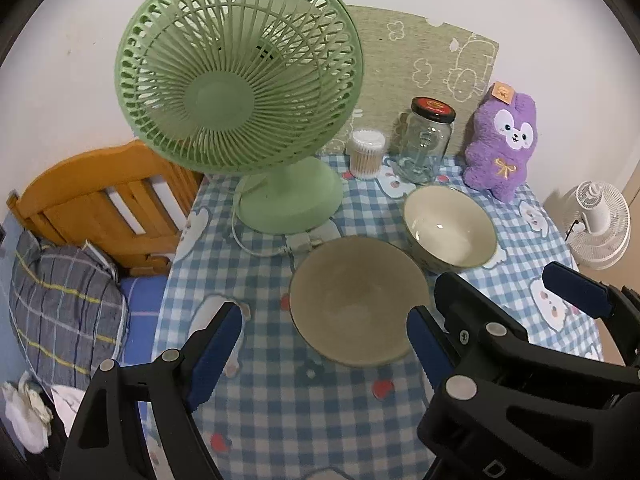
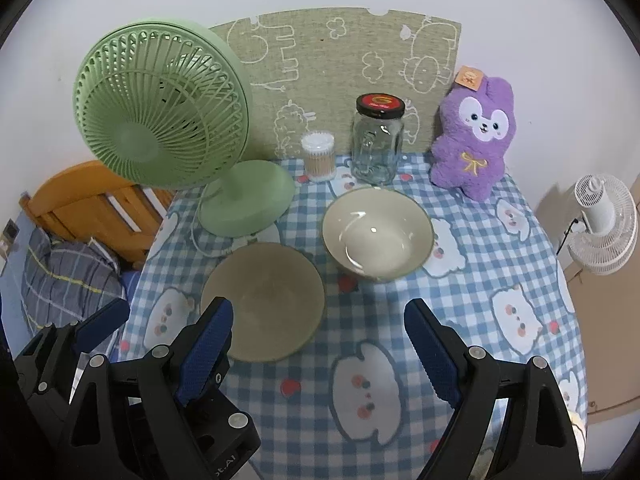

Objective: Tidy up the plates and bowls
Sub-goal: 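Move both grippers to the green-rimmed bowl beside the fan base, then grasp the rim of the bowl with both grippers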

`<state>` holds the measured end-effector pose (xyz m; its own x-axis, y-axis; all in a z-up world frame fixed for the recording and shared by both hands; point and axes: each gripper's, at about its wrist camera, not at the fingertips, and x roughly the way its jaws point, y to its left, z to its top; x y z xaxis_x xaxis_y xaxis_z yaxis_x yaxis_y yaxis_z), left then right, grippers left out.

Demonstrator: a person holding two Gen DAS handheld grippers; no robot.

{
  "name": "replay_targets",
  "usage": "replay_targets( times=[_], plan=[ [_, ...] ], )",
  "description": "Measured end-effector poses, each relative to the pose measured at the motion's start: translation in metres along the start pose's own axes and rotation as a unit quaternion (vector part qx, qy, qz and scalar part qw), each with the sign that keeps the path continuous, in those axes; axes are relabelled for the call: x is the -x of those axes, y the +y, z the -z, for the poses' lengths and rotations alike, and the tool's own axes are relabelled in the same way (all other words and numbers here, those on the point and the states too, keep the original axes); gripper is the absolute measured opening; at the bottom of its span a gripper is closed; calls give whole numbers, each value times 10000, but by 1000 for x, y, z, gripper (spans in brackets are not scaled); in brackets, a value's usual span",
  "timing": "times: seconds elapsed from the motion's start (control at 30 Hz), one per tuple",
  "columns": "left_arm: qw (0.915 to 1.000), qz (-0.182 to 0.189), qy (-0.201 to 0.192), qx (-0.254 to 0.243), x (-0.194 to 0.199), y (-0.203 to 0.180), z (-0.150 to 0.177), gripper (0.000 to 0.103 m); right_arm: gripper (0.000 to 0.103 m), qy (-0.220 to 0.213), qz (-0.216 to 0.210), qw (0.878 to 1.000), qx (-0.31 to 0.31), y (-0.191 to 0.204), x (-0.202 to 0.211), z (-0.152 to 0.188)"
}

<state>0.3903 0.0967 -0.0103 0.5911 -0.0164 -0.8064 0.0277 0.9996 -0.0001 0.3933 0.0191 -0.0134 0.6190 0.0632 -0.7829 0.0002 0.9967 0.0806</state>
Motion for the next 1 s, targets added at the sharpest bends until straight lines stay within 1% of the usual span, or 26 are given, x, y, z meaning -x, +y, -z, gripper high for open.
replay_targets(
  times=[0.27,0.43,0.53,0.63,0.67,0.73,0.8,0.87,0.93,0.97,1.0],
  plan=[
    [9999,31,7,-123,-31,12,-18,86,90,1,23,10000,28,8,-31,-14],
    [9998,120,165,-74,-56,20,-18,86,90,121,68,9997,180,11,-53,-17],
    [9995,128,299,-8,-70,22,-16,86,90,266,112,9994,196,10,-68,-15],
    [9993,90,374,12,-81,24,-14,83,88,377,101,9991,143,7,-81,-13],
    [9992,78,400,11,-84,24,-14,82,85,411,100,9990,136,7,-85,-13],
    [9987,88,494,37,-92,25,-12,77,81,494,107,9986,137,6,-93,-12],
    [9985,51,552,39,-98,24,-11,73,72,581,99,9982,142,6,-99,-11],
    [9983,19,580,16,-102,25,-9,67,66,650,118,9977,158,5,-105,-10],
    [9980,18,630,18,-106,26,-8,58,60,734,104,9972,138,5,-112,-9],
    [9977,34,675,38,-109,28,-7,55,56,790,83,9968,106,4,-116,-8],
    [9974,47,718,58,-112,29,-6,51,53,818,75,9966,92,3,-118,-8]
  ],
)
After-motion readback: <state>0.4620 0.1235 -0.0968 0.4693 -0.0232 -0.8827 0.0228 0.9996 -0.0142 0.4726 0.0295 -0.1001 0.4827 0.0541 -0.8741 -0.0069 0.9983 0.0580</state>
